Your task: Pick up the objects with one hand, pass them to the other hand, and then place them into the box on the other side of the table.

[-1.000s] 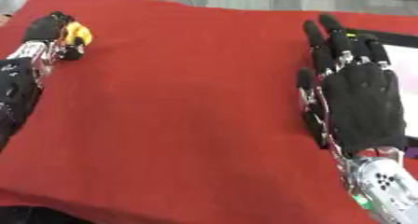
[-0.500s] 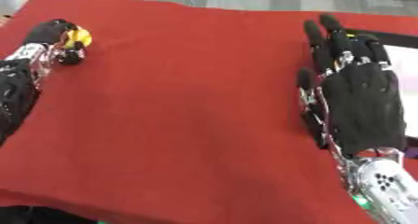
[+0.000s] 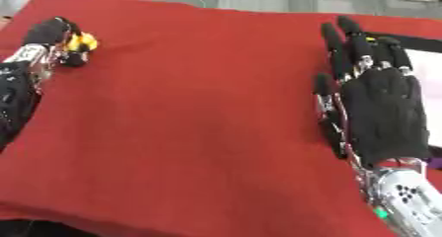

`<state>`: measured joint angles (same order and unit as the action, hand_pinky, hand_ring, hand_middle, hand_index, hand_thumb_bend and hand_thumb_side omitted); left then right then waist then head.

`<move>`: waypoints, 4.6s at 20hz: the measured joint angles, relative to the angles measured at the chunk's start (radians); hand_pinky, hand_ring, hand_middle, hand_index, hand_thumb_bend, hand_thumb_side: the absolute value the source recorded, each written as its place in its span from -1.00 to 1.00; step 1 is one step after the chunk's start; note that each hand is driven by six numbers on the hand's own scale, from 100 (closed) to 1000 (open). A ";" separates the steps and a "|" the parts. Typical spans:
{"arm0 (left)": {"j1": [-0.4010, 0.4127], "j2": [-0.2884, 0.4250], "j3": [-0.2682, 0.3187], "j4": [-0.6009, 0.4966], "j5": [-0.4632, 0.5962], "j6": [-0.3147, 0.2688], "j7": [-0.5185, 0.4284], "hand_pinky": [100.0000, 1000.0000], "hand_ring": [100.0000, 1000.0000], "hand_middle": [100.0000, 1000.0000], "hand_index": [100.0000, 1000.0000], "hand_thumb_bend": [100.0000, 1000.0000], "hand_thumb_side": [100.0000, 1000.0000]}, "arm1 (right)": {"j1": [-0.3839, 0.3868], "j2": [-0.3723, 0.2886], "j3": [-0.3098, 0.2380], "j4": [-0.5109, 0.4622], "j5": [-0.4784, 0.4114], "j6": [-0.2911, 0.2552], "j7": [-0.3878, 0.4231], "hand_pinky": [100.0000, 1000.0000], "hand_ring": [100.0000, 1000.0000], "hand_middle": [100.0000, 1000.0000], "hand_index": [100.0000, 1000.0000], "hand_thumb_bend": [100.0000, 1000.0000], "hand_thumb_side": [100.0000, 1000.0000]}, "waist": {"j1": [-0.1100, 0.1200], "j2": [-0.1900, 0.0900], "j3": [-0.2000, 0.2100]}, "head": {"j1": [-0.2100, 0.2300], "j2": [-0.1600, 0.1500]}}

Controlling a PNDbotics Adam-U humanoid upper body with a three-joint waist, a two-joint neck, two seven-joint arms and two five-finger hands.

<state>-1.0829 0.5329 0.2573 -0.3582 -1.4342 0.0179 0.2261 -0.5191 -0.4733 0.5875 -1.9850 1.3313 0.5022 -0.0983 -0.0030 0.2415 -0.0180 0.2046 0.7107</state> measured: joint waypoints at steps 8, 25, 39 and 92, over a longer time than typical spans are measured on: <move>0.002 -0.015 0.036 -0.058 0.080 -0.077 0.031 0.06 -0.72 -1.00 -0.79 -1.00 -0.63 | 0.000 0.000 0.000 0.000 -0.002 -0.002 0.001 0.56 0.34 0.78 0.88 -1.00 -1.00 | 0.001 -0.001 0.003 | -0.007 -0.001; 0.048 -0.057 0.042 -0.420 0.441 -0.346 -0.277 0.04 -0.77 -1.00 -0.82 -1.00 -0.47 | -0.018 -0.002 -0.011 0.000 -0.014 -0.049 0.014 0.60 0.28 0.78 0.88 -1.00 -1.00 | 0.017 -0.026 0.026 | -0.042 0.011; 0.158 -0.129 -0.245 -0.671 0.968 -0.593 -0.627 0.05 -0.78 -1.00 -0.82 -1.00 -0.52 | -0.066 -0.027 -0.007 0.000 -0.068 -0.221 0.054 0.71 0.19 0.76 0.90 -0.53 -1.00 | 0.026 -0.055 0.041 | -0.082 0.053; 0.123 -0.243 -0.569 -0.901 1.478 -0.413 -0.947 0.07 -0.76 -1.00 -0.82 -1.00 -0.57 | -0.112 -0.018 0.052 0.000 -0.209 -0.356 0.075 0.53 0.29 0.68 0.82 -0.79 -1.00 | 0.021 -0.066 0.055 | -0.170 0.054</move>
<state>-0.9599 0.2898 -0.3114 -1.2592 0.0440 -0.3953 -0.7207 -0.6314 -0.4908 0.6395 -1.9850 1.1218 0.1457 -0.0232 0.0178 0.1753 0.0365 0.0351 0.7647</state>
